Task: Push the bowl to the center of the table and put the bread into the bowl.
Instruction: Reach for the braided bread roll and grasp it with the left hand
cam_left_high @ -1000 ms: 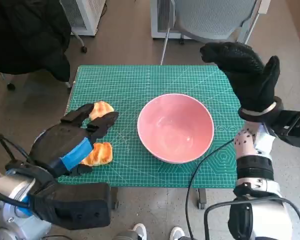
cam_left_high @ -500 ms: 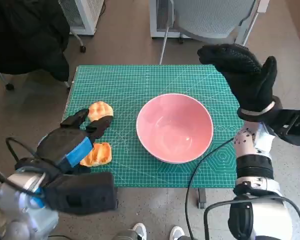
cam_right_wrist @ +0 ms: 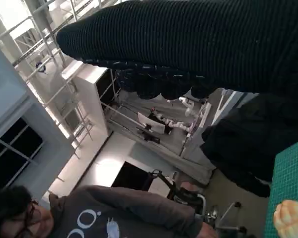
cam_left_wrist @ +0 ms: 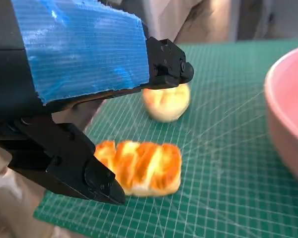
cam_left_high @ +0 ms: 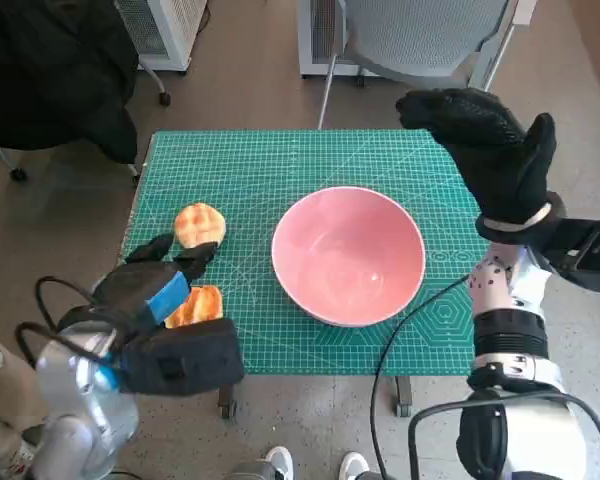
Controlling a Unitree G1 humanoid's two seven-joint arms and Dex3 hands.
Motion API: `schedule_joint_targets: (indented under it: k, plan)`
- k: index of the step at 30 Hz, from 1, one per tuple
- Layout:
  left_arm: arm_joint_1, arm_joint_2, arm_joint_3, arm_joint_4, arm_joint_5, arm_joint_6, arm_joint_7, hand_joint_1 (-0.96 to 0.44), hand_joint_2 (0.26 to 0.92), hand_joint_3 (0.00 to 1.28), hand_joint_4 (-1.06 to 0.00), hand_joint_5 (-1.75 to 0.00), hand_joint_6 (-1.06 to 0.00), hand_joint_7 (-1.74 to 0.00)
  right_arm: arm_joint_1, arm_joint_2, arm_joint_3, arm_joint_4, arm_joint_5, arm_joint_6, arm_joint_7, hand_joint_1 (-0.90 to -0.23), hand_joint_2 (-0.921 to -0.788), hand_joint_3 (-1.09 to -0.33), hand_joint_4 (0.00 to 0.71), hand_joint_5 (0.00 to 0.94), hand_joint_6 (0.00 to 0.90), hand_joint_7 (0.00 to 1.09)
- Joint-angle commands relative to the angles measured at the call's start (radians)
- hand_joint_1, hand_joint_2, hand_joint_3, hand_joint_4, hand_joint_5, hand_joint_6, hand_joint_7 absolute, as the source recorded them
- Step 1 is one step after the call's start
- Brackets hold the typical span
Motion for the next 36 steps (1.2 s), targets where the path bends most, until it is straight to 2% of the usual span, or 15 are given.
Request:
schedule_joint_targets:
  k: [1,15,30,33,36]
  plan:
    - [-0.008,-0.019,-0.016,0.06,0.027,0.019,0.01,-0.1,0.705,0.01,-0.07,0.0,-0.23,-0.01,0.019,-0.005,-0.002,-0.006,0.001,0.015,0.004,-0.663,-0.921,-0.756,0.179,0.0,0.24,0.0]
    - [-0.025,-0.056,-0.048,0.17,0.049,0.06,0.02,-0.13,0.709,0.01,-0.08,0.0,-0.24,-0.01,0.028,-0.005,0.003,-0.026,-0.006,0.025,-0.011,-0.664,-0.921,-0.761,0.18,0.0,0.235,0.0]
    - [-0.082,-0.045,-0.085,0.352,0.036,0.057,0.064,-0.2,0.712,0.0,-0.1,-0.01,-0.25,-0.01,0.034,-0.008,0.008,-0.038,-0.008,0.028,-0.016,-0.665,-0.921,-0.762,0.179,0.0,0.234,0.0]
    - [-0.101,-0.043,-0.093,0.391,0.034,0.059,0.073,-0.2,0.713,0.0,-0.12,-0.01,-0.27,-0.02,0.035,-0.008,0.009,-0.04,-0.007,0.028,-0.015,-0.664,-0.921,-0.762,0.179,0.0,0.234,0.0]
    - [-0.116,-0.044,-0.099,0.431,0.03,0.061,0.089,-0.17,0.714,0.0,-0.21,-0.04,-0.32,-0.03,0.037,-0.007,0.011,-0.043,-0.008,0.027,-0.015,-0.664,-0.921,-0.761,0.179,0.0,0.234,0.0]
